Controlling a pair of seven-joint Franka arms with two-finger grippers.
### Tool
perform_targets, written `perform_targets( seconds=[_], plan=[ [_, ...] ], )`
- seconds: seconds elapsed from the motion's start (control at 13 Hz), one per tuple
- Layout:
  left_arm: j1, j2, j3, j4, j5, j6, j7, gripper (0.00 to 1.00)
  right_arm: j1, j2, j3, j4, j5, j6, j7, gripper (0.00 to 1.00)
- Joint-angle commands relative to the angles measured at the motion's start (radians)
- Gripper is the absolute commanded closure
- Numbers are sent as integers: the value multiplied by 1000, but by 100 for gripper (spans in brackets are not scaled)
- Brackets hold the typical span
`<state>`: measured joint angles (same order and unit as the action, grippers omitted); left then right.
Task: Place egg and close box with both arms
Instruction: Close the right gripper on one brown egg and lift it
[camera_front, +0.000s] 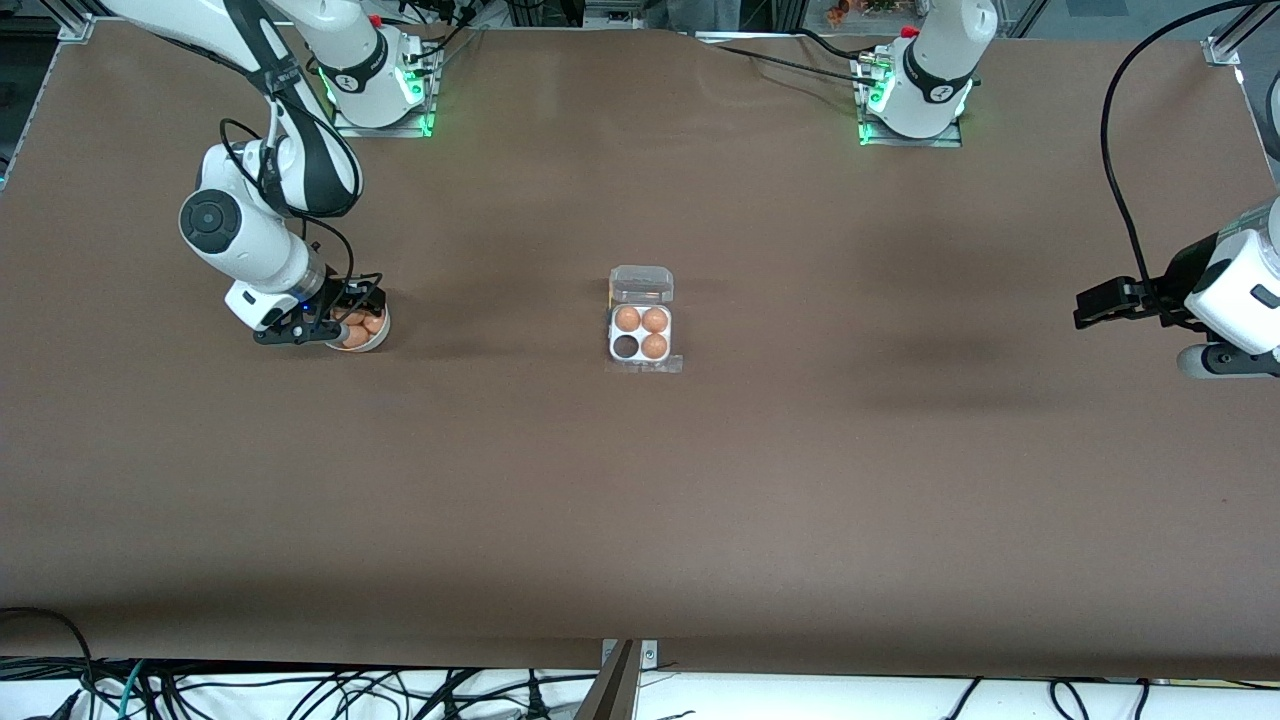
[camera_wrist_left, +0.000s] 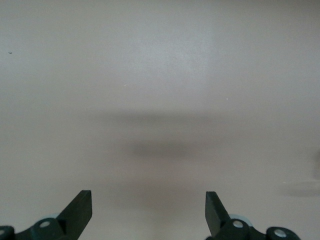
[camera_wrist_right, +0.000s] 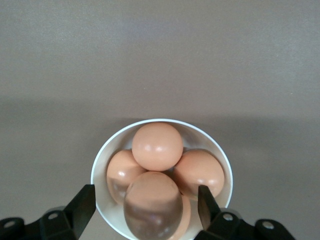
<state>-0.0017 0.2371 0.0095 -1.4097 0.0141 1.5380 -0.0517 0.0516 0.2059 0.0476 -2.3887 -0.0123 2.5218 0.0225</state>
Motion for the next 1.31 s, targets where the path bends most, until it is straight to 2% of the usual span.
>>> perform_targets(
  seconds=[0.0, 0.15, 0.23, 0.69, 1.08, 1.23],
  plan=[
    [3, 7, -2, 18, -13, -13, 0, 0, -12, 9, 2, 5, -8, 11, -19, 17],
    [5, 7, 0, 20, -13, -13, 0, 0, -12, 9, 2, 5, -8, 11, -19, 23],
    [5, 8, 0, 18, -13, -13, 0, 0, -12, 10, 2, 5, -8, 9, -19, 31],
    [3, 7, 0, 18, -13, -13, 0, 0, -12, 21, 2, 3, -8, 6, -21, 35],
    [3, 8, 0, 18, -13, -13, 0, 0, -12, 33, 2, 3, -8, 3, -69, 54],
    [3, 8, -2, 20, -13, -13, -2, 0, -12, 33, 2, 5, -8, 3, -84, 65]
  ],
)
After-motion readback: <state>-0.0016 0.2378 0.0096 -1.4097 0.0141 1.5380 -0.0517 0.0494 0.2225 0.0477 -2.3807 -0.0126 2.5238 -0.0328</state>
